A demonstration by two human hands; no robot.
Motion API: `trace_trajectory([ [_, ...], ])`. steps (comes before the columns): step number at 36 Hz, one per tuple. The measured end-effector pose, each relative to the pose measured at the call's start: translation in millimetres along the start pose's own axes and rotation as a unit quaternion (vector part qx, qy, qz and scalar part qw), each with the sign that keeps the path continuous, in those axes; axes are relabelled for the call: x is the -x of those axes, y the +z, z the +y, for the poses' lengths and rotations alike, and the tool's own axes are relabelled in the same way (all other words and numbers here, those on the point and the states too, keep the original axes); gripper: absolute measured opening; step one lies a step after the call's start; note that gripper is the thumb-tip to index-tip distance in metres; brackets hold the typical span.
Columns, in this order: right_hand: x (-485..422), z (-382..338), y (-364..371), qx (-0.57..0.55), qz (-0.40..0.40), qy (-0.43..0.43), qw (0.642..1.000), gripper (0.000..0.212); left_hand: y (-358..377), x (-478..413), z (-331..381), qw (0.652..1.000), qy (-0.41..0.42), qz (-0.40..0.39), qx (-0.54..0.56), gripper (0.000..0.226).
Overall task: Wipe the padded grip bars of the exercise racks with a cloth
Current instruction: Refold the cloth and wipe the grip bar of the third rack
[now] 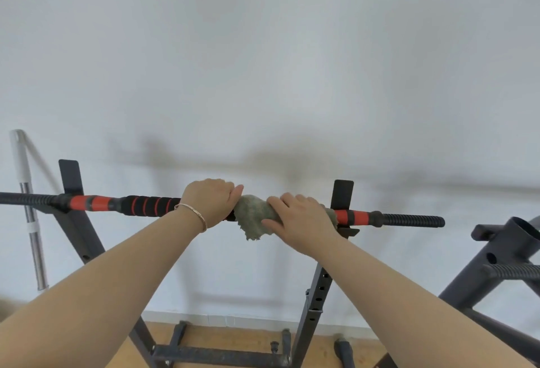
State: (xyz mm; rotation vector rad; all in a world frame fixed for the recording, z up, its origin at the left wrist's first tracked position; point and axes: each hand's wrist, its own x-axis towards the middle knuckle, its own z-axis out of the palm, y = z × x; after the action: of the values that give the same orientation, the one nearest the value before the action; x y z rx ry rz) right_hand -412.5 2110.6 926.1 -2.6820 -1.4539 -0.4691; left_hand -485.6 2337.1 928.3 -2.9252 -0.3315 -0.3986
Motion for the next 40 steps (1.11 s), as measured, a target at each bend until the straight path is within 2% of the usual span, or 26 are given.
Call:
trace_trajectory([
  [2,-6,-3,11,0.037,-0.006,0.023,0.999,0.059,5,1,-7,1.000,-0.020,-0.021,0.010,0.036],
  [5,-13,-3,20,0.068,0.030,0.043,0.996,0.065,9,0,-5,0.999,-0.033,-0.027,0.025,0.058],
  [8,-17,0,24,0.085,0.039,0.044,0.995,0.068,11,2,-4,0.999,-0.042,-0.025,0.004,0.060],
  [13,-27,7,19,0.068,-0.021,0.039,0.997,0.070,18,3,-3,0.999,-0.048,-0.006,-0.019,0.058],
  [15,-36,10,15,0.039,-0.061,0.037,0.997,0.071,19,3,-5,0.999,-0.035,-0.010,-0.035,0.053],
  [18,-56,14,1,-0.090,-0.188,0.083,0.975,0.073,15,8,-5,0.997,0.006,-0.029,-0.069,0.023],
  [20,-67,16,-6,-0.196,-0.277,0.123,0.932,0.062,13,14,-3,0.999,0.017,0.009,-0.046,0.035],
  [22,-74,15,-9,-0.248,-0.324,0.136,0.903,0.043,14,16,-4,0.998,0.018,0.025,-0.047,0.040],
  [23,-75,14,-9,-0.228,-0.315,0.140,0.911,0.037,13,17,-3,0.998,0.009,-0.001,-0.063,0.034],
  [25,-71,10,-10,-0.109,-0.252,0.105,0.956,0.031,12,13,-6,0.998,-0.003,-0.031,-0.060,0.024],
  [27,-56,7,-2,0.062,-0.114,-0.007,0.991,0.019,11,4,-17,0.999,0.001,-0.026,-0.029,0.020],
  [28,-46,4,-1,0.109,-0.051,-0.051,0.991,0.016,8,0,-23,0.999,-0.001,-0.035,-0.019,0.019],
  [30,-30,-5,5,0.121,0.072,-0.110,0.984,0.013,1,-6,-32,0.997,-0.018,-0.069,0.021,0.026],
  [33,-23,-22,15,0.048,0.190,-0.078,0.977,0.025,-7,-7,-41,0.979,-0.054,-0.182,0.070,0.034],
  [35,-21,-31,19,0.064,0.177,-0.019,0.982,0.038,-6,-8,-41,0.955,-0.086,-0.239,0.156,0.041],
  [36,-21,-34,22,0.080,0.171,0.006,0.982,0.043,-6,-7,-39,0.952,-0.085,-0.245,0.160,0.040],
  [37,-23,-35,23,0.086,0.166,0.028,0.982,0.046,-6,-6,-39,0.961,-0.063,-0.237,0.131,0.033],
  [39,-29,-33,23,0.097,0.127,0.057,0.985,0.047,-3,-3,-41,0.982,0.033,-0.188,-0.013,0.005],
  [40,-35,-31,22,0.107,0.089,0.057,0.989,0.043,1,-2,-42,0.983,0.066,-0.160,-0.068,0.017],
])
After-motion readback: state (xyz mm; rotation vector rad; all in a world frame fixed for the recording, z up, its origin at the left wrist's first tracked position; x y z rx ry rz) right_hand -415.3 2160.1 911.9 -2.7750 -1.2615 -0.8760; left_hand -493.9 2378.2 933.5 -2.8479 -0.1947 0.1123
